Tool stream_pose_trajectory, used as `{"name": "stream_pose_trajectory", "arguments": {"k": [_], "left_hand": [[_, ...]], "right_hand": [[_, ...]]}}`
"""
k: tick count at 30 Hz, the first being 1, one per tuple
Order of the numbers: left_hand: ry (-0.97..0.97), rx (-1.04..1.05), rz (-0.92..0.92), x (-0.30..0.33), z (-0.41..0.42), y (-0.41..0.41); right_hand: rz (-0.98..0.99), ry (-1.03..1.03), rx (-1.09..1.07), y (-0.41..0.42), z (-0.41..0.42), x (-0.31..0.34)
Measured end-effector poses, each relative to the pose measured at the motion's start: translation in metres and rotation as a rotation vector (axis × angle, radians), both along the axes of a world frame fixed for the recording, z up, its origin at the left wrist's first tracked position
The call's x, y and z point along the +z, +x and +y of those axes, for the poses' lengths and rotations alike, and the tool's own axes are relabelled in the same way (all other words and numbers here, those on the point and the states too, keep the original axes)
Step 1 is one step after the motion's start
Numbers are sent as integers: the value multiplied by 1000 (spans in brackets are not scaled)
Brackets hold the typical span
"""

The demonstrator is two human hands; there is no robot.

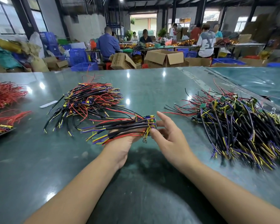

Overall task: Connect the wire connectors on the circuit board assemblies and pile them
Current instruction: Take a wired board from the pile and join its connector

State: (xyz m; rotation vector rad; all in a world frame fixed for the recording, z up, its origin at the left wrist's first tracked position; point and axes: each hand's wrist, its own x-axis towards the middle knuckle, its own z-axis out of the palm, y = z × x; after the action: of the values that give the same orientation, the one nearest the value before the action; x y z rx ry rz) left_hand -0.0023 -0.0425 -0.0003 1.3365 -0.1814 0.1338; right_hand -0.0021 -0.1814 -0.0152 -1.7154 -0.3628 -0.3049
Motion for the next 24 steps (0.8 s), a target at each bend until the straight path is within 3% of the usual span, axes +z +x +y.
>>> {"name": "stream_pose_trajectory", "arguments": {"k": [5, 11, 16, 21, 24], "left_hand": [[-14, -128, 35, 0, 6, -1], [220, -25, 81, -3, 0, -6], [392, 38, 114, -8, 9, -4], [716, -34, -37, -1, 17, -6], [696, -106, -75, 3, 17, -6]], "right_hand": [[-186, -142, -41, -5, -1, 5], [272, 346, 182, -1, -7, 14], [381, 353, 319, 1, -19, 20], [416, 274, 336, 2, -23, 17], [474, 292, 391, 0, -29, 21]]}}
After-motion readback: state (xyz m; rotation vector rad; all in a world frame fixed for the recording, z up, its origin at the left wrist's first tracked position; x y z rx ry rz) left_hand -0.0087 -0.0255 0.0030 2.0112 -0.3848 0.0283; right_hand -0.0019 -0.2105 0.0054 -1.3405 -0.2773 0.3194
